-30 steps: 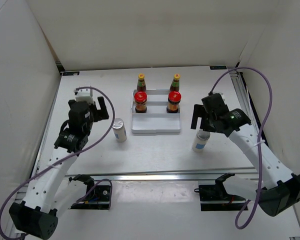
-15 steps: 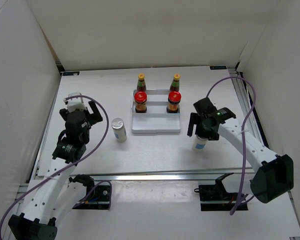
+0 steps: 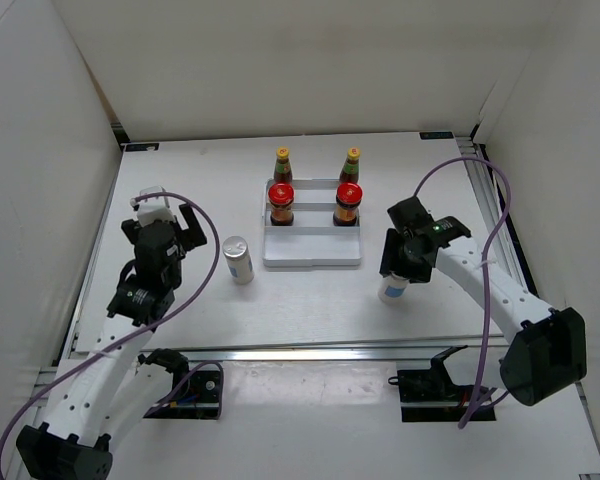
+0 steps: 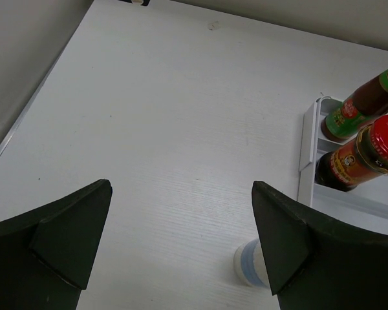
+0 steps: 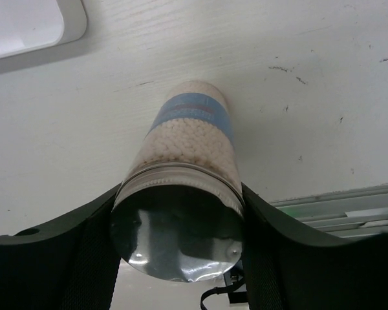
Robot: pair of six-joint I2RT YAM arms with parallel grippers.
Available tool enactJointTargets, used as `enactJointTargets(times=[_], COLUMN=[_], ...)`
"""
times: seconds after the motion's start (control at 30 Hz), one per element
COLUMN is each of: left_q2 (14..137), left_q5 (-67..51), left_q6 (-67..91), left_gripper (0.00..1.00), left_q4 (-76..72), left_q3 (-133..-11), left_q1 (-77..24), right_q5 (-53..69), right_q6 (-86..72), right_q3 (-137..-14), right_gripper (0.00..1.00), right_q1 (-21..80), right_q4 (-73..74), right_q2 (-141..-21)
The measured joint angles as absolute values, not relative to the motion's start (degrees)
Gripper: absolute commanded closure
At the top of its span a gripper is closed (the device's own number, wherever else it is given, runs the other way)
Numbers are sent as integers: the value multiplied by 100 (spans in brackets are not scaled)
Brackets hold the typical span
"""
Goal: Organize the condiment bottles
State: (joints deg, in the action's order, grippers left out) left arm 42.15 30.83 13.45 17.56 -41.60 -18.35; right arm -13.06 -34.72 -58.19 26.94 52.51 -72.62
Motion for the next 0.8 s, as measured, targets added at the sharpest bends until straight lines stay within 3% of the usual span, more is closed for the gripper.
enactJointTargets(times=[0.17, 0.47, 0.8], left_q2=[4338, 4624, 4740], left_q5=[3098, 3155, 3264], left_q6=[1361, 1361, 1361], left_gripper=[0, 0, 0], left_q4=[1756, 1756, 1758], left_q3=[-4160, -4160, -4160], left_q1=[-1898, -1898, -1898], right_q5=[-1223, -1380, -1417], right_q6=[-3365, -2978, -2718], right_q3=[-6158, -7885, -8058], right_gripper=[100, 100, 100], right_q1=[2692, 3295, 3538], right_q4=[5435, 5251, 4755], right_q2=[-7269, -7478, -8665])
